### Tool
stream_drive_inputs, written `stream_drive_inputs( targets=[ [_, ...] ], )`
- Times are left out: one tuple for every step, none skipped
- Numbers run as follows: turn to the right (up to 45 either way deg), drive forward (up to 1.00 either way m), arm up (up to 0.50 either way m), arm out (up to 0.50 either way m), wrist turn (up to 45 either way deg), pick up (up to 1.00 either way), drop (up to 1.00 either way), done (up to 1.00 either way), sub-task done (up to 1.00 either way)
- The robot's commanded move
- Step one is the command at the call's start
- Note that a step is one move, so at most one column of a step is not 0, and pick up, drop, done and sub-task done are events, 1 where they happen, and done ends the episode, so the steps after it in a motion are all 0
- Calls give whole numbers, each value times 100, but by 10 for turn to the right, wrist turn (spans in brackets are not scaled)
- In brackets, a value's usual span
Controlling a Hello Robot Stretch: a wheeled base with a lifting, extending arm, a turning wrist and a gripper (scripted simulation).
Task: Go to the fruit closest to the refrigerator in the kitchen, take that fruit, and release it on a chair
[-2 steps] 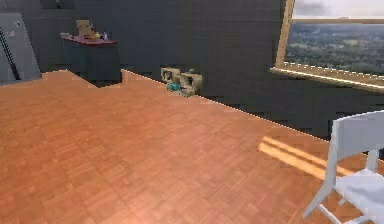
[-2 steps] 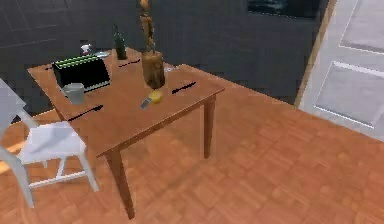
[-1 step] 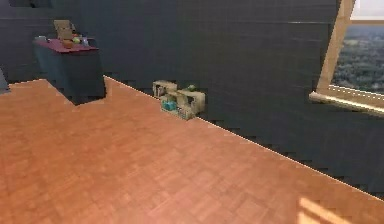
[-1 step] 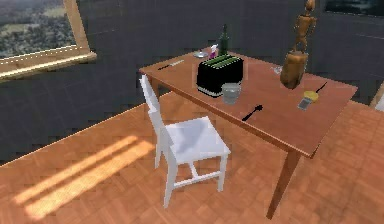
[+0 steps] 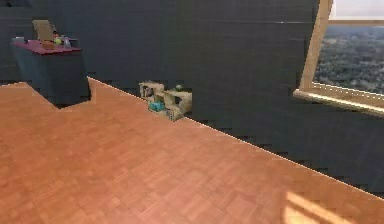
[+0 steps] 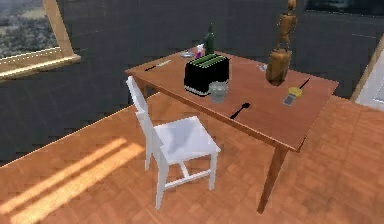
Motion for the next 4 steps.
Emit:
stream_drive_inputs(
  targets=[
    [0,100,0,0,0,0,0,0,0],
    [0,90,0,0,0,0,0,0,0],
    [-450,0,0,0,0,0,0,0,0],
    [-450,0,0,0,0,0,0,0,0]
  ],
)
